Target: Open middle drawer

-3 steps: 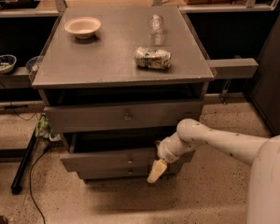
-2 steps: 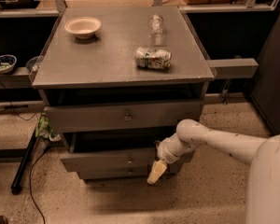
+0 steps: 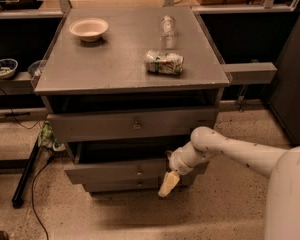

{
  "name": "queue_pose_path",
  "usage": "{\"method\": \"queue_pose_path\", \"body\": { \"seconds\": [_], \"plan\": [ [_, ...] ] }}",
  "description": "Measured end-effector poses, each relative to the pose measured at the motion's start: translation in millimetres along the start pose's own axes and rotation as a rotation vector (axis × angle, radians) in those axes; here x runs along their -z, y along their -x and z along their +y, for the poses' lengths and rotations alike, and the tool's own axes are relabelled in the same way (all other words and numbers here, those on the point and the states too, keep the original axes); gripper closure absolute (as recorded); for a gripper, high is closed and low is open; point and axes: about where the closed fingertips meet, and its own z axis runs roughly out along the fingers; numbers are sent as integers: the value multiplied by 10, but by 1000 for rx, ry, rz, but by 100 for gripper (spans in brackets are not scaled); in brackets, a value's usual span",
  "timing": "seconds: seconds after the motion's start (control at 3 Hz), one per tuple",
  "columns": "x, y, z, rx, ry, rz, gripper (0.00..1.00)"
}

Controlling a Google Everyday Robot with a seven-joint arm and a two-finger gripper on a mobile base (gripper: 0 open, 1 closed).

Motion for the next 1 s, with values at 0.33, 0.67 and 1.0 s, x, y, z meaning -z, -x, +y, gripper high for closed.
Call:
{"method": "queue_pose_path", "body": {
  "seconds": [0.33,0.67,1.0],
  "plan": [
    [29,-13,29,1,22,-15,0],
    [118,-7,70,-7,59,-93,0],
    [191,-36,180,0,103,-113,0]
  ]
}}
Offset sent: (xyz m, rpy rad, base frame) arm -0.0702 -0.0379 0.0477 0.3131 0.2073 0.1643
